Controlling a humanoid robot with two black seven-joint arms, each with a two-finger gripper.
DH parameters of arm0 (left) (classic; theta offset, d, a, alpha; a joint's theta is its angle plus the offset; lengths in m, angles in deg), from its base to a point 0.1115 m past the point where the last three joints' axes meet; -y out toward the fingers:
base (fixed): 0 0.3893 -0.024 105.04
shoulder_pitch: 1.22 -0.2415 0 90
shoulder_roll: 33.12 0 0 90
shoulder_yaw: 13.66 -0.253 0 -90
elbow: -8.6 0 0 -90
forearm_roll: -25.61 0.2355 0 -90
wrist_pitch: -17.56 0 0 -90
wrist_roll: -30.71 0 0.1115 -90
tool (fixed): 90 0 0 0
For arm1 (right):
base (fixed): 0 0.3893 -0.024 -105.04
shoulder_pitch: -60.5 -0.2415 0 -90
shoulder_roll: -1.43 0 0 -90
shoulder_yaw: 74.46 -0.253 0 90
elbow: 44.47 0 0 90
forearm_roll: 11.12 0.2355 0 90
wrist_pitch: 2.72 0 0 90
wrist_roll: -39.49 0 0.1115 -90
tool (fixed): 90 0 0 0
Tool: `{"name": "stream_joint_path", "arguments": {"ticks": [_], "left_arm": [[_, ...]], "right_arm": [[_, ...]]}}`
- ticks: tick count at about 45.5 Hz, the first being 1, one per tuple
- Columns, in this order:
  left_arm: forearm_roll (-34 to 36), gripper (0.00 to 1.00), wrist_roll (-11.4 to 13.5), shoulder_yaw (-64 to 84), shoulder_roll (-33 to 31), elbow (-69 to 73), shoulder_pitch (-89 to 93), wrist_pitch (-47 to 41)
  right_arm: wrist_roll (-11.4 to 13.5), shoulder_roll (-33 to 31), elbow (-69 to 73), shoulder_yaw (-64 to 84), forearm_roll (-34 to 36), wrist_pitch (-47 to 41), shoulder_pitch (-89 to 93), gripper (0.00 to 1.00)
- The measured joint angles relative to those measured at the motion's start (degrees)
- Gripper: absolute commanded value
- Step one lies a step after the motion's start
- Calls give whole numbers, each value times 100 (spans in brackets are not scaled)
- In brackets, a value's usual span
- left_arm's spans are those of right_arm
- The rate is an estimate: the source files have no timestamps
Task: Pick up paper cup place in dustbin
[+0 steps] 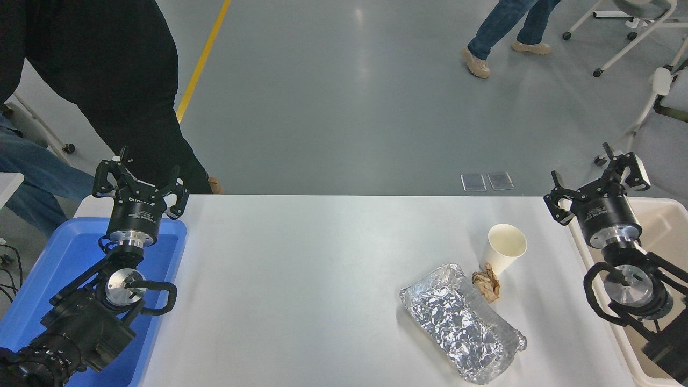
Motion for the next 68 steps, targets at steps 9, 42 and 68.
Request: {"name": "stream_joint_path", "arguments": {"ticks": [9, 42, 68], "left_arm": [[0, 99, 0, 0, 0, 0, 0, 0], [1, 99, 0, 0, -1, -3, -1, 6], [0, 99, 0, 1, 1, -1, 0, 6]], "right_arm": [[41, -223, 21, 82, -10, -5, -149, 100], [2087, -1509, 86, 7228, -16, -51, -4989, 100], [3485, -112, 678, 11342, -69, -157, -7679, 100]]}}
